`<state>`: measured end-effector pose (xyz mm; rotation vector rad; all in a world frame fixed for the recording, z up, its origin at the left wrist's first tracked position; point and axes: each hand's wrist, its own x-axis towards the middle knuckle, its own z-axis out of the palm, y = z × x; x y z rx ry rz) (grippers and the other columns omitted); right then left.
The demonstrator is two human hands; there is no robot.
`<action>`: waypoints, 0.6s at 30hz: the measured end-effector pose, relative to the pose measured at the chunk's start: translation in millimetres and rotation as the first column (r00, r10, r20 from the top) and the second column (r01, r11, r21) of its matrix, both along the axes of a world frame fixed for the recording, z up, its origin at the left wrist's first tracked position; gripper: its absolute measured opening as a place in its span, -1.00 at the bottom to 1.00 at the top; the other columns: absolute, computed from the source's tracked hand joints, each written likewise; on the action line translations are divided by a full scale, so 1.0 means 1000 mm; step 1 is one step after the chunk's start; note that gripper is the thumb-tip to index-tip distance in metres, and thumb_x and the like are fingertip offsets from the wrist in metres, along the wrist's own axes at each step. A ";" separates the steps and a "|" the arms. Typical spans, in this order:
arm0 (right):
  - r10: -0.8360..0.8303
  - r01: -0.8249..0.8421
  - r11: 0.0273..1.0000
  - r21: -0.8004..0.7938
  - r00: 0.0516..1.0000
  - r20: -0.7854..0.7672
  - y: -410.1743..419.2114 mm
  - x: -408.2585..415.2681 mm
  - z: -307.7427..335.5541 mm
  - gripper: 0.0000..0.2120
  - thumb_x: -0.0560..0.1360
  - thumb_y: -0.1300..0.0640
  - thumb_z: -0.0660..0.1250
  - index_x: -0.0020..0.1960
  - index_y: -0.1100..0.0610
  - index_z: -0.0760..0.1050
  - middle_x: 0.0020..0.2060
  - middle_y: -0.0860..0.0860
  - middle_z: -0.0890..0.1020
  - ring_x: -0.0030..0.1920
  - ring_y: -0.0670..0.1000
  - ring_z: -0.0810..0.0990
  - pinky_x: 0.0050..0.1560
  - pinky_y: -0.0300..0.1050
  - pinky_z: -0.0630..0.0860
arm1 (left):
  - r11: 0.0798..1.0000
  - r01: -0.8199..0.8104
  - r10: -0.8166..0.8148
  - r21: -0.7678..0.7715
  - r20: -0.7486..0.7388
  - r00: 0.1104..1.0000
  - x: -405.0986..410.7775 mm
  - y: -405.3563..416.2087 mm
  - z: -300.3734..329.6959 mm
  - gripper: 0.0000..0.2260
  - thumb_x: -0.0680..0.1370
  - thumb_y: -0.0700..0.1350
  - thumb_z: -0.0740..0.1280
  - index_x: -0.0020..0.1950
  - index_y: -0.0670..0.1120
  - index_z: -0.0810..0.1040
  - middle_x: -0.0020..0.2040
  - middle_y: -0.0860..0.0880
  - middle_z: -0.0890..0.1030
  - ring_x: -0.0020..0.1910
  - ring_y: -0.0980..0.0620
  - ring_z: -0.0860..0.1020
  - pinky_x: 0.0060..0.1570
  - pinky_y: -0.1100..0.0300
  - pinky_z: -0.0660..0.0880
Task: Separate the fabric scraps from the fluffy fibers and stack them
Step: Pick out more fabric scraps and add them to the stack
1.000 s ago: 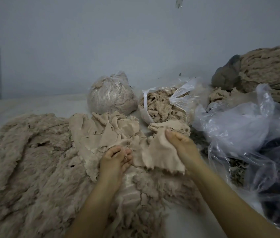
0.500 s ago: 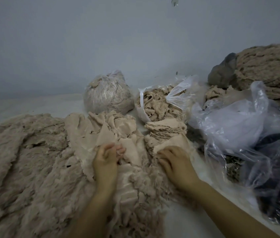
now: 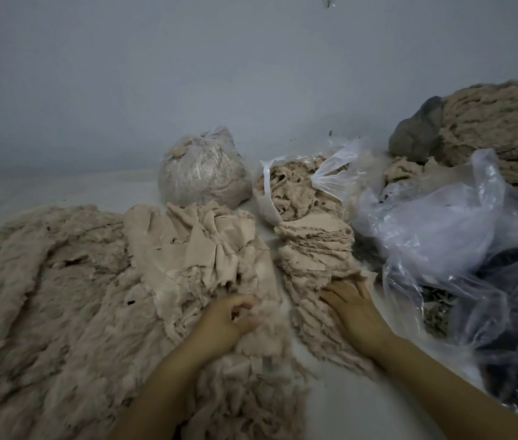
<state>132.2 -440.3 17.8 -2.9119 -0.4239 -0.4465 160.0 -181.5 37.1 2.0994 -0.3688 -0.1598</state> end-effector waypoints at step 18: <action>0.145 0.301 -0.117 0.947 0.948 -0.283 0.086 -0.021 0.045 -0.83 0.56 0.18 0.29 -0.20 0.20 0.51 -0.43 0.03 0.60 -0.42 -0.06 0.56 -0.43 -0.18 0.50 | 0.884 -0.088 0.087 -0.459 -0.025 0.996 -0.016 -0.021 0.024 -0.96 0.51 -0.19 0.38 -0.05 -0.09 0.57 -0.40 0.00 0.51 -0.38 0.10 0.47 -0.38 0.32 0.42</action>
